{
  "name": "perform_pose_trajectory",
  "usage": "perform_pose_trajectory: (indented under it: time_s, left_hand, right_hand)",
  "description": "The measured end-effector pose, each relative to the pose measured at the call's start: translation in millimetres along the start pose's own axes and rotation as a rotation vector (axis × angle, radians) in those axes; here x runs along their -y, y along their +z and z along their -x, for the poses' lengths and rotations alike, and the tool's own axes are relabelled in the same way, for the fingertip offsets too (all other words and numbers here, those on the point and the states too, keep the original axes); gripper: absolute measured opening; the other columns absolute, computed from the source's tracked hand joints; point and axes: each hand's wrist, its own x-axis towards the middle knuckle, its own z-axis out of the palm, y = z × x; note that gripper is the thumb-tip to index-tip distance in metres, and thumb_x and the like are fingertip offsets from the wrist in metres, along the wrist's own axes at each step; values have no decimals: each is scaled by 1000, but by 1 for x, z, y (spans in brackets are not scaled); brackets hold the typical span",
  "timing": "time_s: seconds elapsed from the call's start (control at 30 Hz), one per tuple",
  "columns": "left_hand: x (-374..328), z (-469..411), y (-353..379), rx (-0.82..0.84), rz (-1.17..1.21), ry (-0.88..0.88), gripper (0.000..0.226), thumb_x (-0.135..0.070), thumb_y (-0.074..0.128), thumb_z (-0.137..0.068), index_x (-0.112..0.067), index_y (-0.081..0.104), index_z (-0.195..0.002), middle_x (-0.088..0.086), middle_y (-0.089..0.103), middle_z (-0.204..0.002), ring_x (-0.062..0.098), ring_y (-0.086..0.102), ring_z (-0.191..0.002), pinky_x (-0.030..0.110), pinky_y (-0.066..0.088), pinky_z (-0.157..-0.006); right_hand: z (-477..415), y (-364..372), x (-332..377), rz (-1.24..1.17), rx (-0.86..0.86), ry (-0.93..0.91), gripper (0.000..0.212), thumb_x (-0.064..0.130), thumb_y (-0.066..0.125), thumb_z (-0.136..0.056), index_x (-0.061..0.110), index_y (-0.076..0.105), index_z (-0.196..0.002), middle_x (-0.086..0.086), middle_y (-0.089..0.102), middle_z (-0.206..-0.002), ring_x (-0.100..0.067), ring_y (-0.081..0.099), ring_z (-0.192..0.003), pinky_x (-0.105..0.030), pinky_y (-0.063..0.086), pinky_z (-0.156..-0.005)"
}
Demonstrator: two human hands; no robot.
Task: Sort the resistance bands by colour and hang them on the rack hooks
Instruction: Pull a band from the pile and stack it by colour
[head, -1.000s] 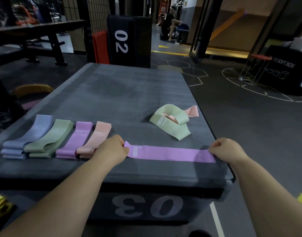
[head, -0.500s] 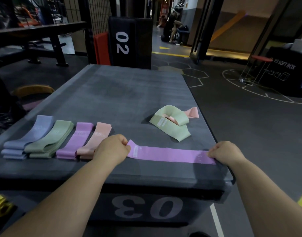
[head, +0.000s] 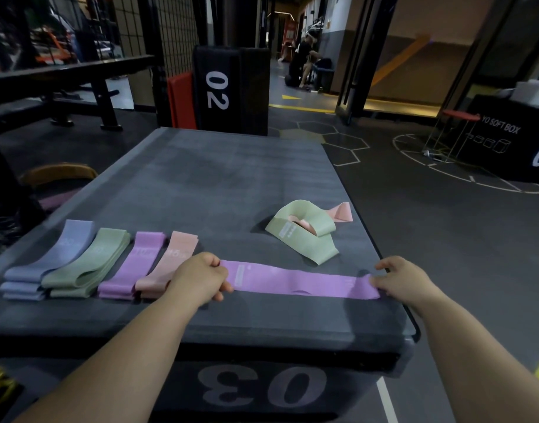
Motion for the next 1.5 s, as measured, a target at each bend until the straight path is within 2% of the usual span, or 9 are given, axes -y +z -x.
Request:
perform_pose_trajectory:
  time_s: [0.2, 0.3, 0.5, 0.7, 0.87, 1.0, 1.13, 1.27, 1.5]
  left_hand:
    - [2, -1, 2, 5, 14, 0, 9, -14, 47, -87, -19, 54, -90, -5, 72, -63, 16, 60, -50, 25, 41, -55]
    - [0, 1, 3, 0, 42, 1, 10, -12, 46, -88, -18, 54, -88, -2, 72, -66, 18, 59, -49, 22, 39, -49]
    - [-2, 3, 3, -12, 115, -6, 6, -13, 51, -88, -14, 57, -89, -1, 72, -75, 18, 60, -52, 22, 39, -48]
    - [-9, 5, 4, -29, 198, -6, 36, -47, 50, -94, -13, 58, -90, 2, 72, -79, 17, 58, -52, 23, 40, -47]
    - [-5, 1, 2, -62, 215, 6, 20, -31, 59, -90, -11, 58, -85, 2, 71, -72, 16, 61, -53, 24, 40, -49]
    - [2, 1, 1, -100, 102, 18, 5, -16, 58, -76, -20, 57, -75, -3, 65, -56, 18, 66, -57, 32, 45, -62]
    - [0, 8, -4, -158, -52, 94, 12, -13, 59, -78, -22, 52, -74, -1, 61, -62, 25, 62, -64, 30, 44, -58]
    - [-4, 20, -11, -165, -292, 148, 12, -14, 55, -86, -22, 47, -81, -5, 52, -68, 16, 48, -62, 28, 32, -53]
    - [-7, 37, -12, -152, -667, 146, 12, -9, 43, -91, -16, 46, -100, -2, 50, -71, 17, 47, -67, 31, 36, -59]
  right_hand:
    - [5, 5, 8, 48, 11, 1, 17, 15, 71, -78, -1, 69, -81, -17, 66, -82, -28, 58, -75, -31, 43, -67]
    - [5, 6, 10, 51, -10, 31, 23, 11, 70, -75, -8, 69, -89, -25, 65, -83, -38, 61, -76, -36, 50, -65]
    - [3, 2, 10, -22, -73, 4, 4, 18, 68, -83, 14, 66, -83, -6, 66, -82, -24, 58, -76, -28, 40, -64]
    - [2, 2, 13, -583, -25, 61, 14, 5, 52, -93, 1, 64, -96, -8, 62, -63, -17, 54, -55, -24, 43, -50]
    - [11, -6, 21, -864, -4, 155, 22, 14, 47, -94, 4, 61, -80, -16, 67, -82, -27, 62, -70, -30, 45, -60]
    - [10, -1, 14, -723, 6, 48, 12, 13, 67, -88, 1, 67, -90, -18, 71, -82, -21, 64, -68, -28, 50, -64]
    - [11, 1, 14, -543, 11, 0, 5, 2, 71, -82, 1, 69, -87, -6, 64, -66, -13, 51, -55, -19, 43, -51]
    - [14, 3, 16, -450, 74, -42, 12, -8, 69, -78, 2, 66, -83, -8, 61, -67, -10, 50, -48, -13, 40, -43]
    - [18, 7, 18, -100, 166, -119, 17, 1, 76, -73, 10, 66, -82, -1, 56, -65, -12, 49, -57, -22, 41, -56]
